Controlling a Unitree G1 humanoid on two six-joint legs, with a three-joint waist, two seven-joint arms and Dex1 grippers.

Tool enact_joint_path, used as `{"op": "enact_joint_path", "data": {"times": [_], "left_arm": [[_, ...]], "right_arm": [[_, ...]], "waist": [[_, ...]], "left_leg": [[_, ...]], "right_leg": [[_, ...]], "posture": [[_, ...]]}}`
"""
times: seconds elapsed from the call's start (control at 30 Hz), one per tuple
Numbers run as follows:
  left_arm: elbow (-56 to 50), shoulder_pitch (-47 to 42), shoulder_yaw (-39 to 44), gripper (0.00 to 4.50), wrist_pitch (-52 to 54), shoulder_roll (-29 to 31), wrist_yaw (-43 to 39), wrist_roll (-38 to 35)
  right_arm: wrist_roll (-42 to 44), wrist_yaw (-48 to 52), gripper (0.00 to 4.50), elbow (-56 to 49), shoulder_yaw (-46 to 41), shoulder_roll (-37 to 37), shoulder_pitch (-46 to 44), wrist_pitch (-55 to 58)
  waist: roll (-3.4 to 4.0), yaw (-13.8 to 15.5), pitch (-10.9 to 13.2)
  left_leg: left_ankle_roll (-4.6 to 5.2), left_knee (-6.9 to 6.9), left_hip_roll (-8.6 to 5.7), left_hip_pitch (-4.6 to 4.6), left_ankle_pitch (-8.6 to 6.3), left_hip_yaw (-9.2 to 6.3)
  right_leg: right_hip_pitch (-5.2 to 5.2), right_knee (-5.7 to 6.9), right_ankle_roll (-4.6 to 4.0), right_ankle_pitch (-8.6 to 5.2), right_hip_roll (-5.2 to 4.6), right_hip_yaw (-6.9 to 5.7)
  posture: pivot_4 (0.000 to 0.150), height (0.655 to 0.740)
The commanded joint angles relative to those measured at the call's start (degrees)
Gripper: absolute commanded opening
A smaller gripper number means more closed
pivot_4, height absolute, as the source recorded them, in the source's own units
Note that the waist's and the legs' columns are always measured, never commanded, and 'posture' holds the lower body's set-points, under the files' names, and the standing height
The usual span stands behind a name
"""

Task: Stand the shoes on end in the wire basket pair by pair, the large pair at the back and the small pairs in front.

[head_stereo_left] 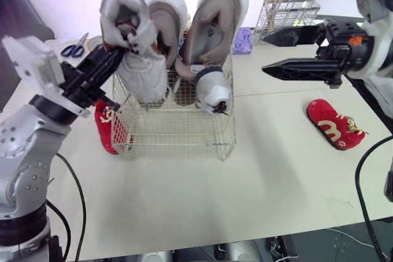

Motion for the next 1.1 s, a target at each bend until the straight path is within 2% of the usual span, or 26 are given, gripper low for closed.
{"op": "enact_joint_path", "data": {"times": [0.03, 0.17, 0.33, 0.73, 0.93, 1.1], "left_arm": [[0.61, -0.01, -2.84, 0.01, -5.25, -1.20, -1.55, 5.30], [5.10, -0.50, -6.64, 0.01, -10.05, -2.89, -3.89, 10.59], [10.73, -0.73, -10.12, 0.01, -16.63, -4.58, -6.77, 16.00], [21.65, -0.67, -15.66, 0.01, -30.87, -8.81, -8.78, 26.43], [20.59, -6.70, -13.26, 0.01, -29.85, -10.11, -4.38, 26.64], [17.23, -6.75, -13.09, 0.01, -26.22, -10.18, -3.19, 25.74]], "right_arm": [[0.26, -0.02, 4.50, -2.22, 0.08, -1.17, 0.60, 1.32], [0.34, -1.52, 4.50, -7.12, 0.64, -2.69, 4.70, 3.25], [4.45, -6.28, 4.50, -11.79, -3.04, -2.45, 7.31, 7.73], [10.68, -12.68, 4.50, -15.11, -7.21, -3.73, 7.50, 13.22], [12.50, -14.44, 4.50, -14.65, -7.29, -4.02, 6.68, 13.54], [12.99, -15.06, 4.50, -13.82, -6.78, -3.10, 6.63, 12.59]], "waist": [[-0.01, 0.40, 0.00], [-0.01, 1.05, -0.01], [-0.01, 0.96, -0.01], [-0.01, 1.10, -0.16], [-0.01, 1.23, -0.16], [-0.01, 0.94, -0.15]], "left_leg": [[0.00, 0.00, 0.00, 0.00, 0.00, 0.00], [0.01, 0.01, 0.00, 0.00, 0.00, -0.03], [0.02, 0.09, 0.00, 0.00, 0.00, -0.03], [0.07, 0.17, 0.00, 0.07, -0.03, -0.08], [0.16, 0.49, 0.03, -0.04, -0.08, -0.19], [0.44, 0.78, 0.04, -0.22, -0.25, -0.17]], "right_leg": [[0.00, 0.00, 0.00, 0.00, 0.00, 0.00], [0.03, 0.01, 0.00, 0.00, 0.01, -0.01], [0.06, 0.02, -0.01, 0.01, 0.01, -0.01], [0.19, 0.03, -0.01, 0.01, 0.00, -0.01], [0.24, 0.08, 0.00, 0.01, 0.02, -0.07], [0.23, 0.04, 0.12, 0.08, 0.00, -0.06]], "posture": [[0.150, 0.7400], [0.150, 0.7400], [0.150, 0.7400], [0.150, 0.7400], [0.150, 0.7400], [0.150, 0.7400]]}}
